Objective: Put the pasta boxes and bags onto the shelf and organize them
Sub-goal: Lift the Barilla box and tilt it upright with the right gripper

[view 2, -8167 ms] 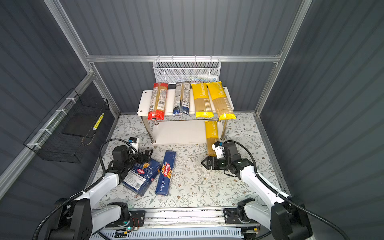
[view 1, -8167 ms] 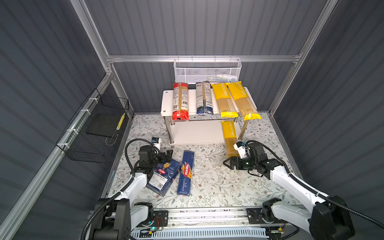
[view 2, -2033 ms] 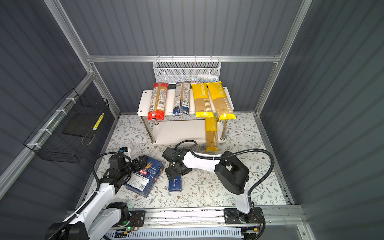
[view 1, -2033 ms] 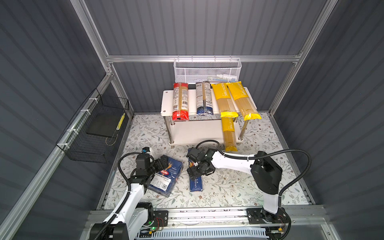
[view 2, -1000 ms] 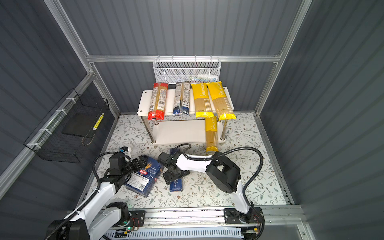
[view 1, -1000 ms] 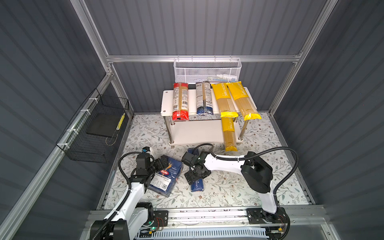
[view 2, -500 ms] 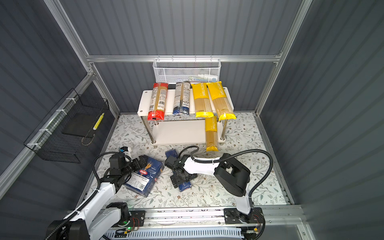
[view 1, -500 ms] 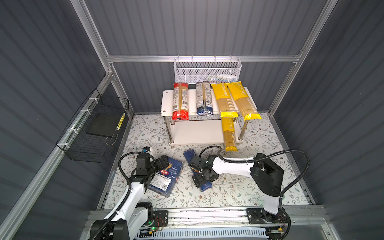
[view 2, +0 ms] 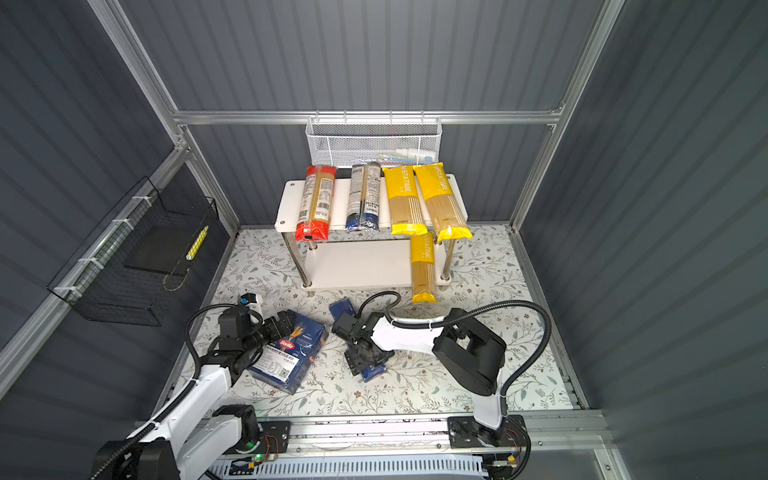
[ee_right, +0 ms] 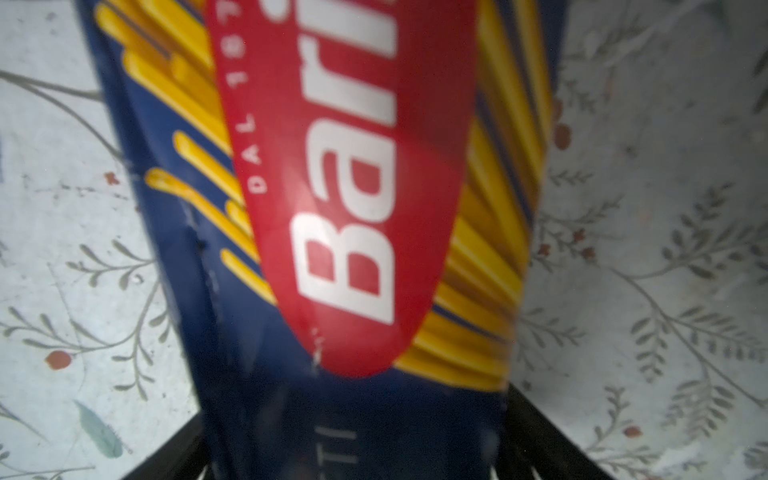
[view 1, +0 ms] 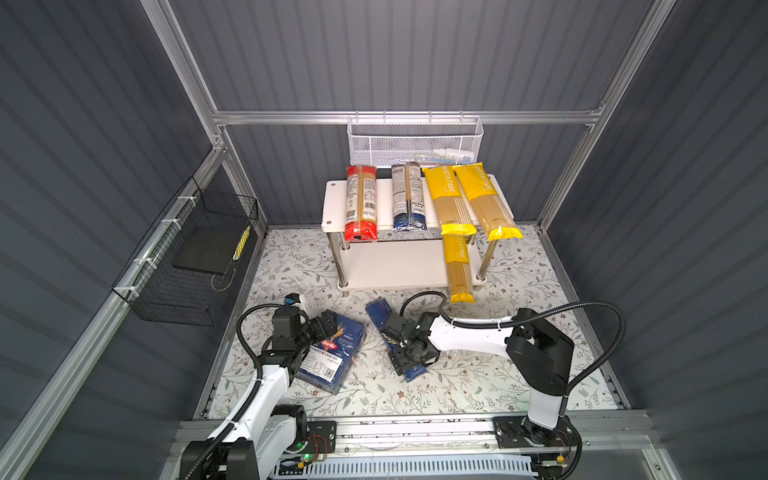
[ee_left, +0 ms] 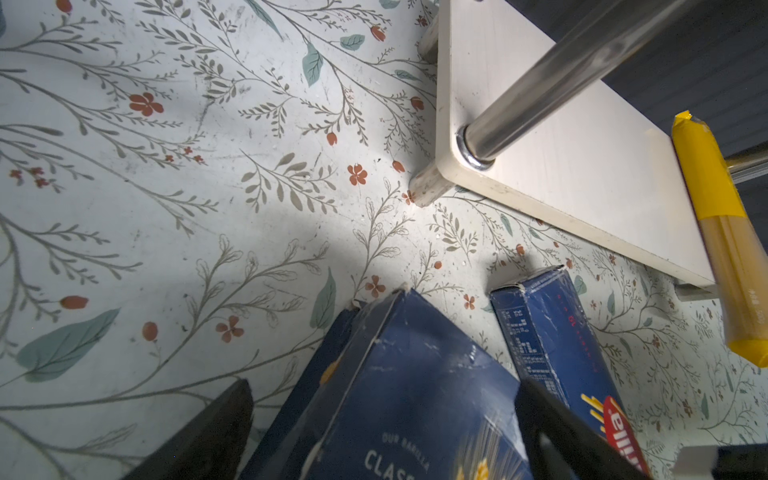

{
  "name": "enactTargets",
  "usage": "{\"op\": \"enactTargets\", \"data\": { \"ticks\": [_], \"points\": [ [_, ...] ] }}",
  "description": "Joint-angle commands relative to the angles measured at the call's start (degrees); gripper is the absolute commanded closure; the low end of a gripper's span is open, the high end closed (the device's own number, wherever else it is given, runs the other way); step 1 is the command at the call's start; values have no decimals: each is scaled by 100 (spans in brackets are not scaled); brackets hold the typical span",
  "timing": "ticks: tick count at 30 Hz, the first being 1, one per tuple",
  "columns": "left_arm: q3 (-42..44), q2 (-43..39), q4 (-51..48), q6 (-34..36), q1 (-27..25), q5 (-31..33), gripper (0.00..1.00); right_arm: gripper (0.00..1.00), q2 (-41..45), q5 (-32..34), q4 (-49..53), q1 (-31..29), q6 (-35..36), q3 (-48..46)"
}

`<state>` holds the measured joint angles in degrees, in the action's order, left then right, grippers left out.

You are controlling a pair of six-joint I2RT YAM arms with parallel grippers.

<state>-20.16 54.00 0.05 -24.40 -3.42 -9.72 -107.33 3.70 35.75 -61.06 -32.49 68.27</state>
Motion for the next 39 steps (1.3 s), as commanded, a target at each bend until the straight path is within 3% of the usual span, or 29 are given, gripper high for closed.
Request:
{"op": "enactTargets", "data": {
  "ticks": [1,5,16,28,39],
  "points": [
    [90,-35,-115,-2,-36,-239,1,21,112,120,-204,7,-42,-194],
    [83,-21,-120,0,-36,-218,1,32,258,241,-302,-2,-100,-233],
    [101,-65,-120,-3,-36,-221,1,46,764,802,-441,8,-114,-372],
    [134,-148,-107,-19,-40,-201,1,56,1582,1297,-831,56,-166,-818],
    [153,-220,-122,-10,-36,-211,1,60,2374,1334,-1321,231,-254,-1191]
  ]
}}
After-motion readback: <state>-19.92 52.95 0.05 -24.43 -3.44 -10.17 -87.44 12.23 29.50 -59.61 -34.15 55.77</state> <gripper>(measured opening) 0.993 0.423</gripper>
